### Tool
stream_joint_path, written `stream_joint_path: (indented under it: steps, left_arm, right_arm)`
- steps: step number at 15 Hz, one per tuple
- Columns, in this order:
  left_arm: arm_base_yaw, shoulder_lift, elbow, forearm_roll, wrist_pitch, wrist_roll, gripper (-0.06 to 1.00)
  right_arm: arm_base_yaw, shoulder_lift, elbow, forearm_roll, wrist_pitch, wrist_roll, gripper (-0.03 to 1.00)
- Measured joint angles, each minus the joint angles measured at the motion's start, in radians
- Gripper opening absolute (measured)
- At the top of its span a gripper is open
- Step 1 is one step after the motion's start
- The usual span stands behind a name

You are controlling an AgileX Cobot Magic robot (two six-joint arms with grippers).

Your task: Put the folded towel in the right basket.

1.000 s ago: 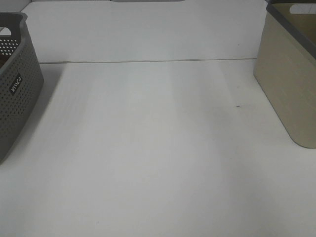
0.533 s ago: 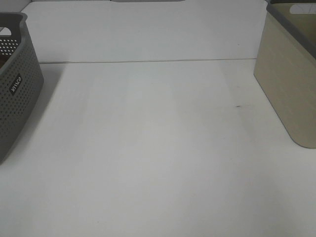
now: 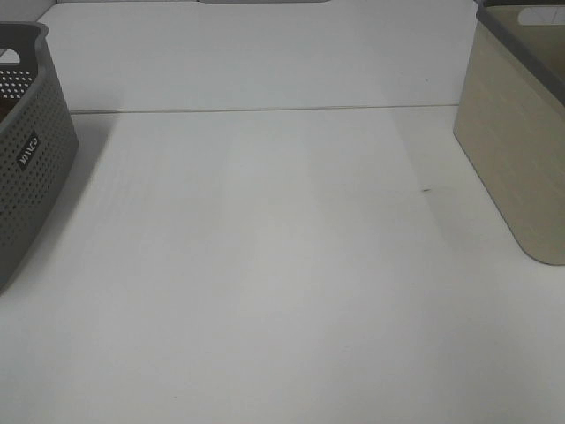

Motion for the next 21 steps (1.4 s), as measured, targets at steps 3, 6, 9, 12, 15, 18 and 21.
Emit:
stream_joint_path:
  steps: [3, 6, 9, 12, 15, 18, 21]
  left_arm:
    - [0.000, 0.000, 0.000, 0.000, 0.000, 0.000, 0.96]
    - [0.000, 0.000, 0.000, 0.000, 0.000, 0.000, 0.96]
    - [0.000, 0.000, 0.000, 0.000, 0.000, 0.000, 0.96]
    - [0.000, 0.000, 0.000, 0.000, 0.000, 0.000, 0.96]
    - [0.000, 0.000, 0.000, 0.000, 0.000, 0.000, 0.96]
    - [0.000, 0.000, 0.000, 0.000, 0.000, 0.000, 0.96]
    - [0.000, 0.000, 0.000, 0.000, 0.000, 0.000, 0.96]
  right_arm:
    - [0.000, 0.000, 0.000, 0.010, -0.003, 0.008, 0.97]
    - [0.011, -0.005, 0.000, -0.005, 0.020, -0.026, 0.98]
    - [0.141, -0.065, 0.000, -0.072, 0.022, -0.023, 0.98]
    - [0.296, -0.135, 0.000, -0.229, 0.077, 0.073, 0.98]
    - [0.325, -0.238, 0.107, -0.276, 0.077, 0.124, 0.98]
    - [0.326, -0.488, 0.430, -0.266, 0.015, 0.122, 0.98]
    - [0.326, -0.905, 0.854, -0.266, -0.093, 0.111, 0.98]
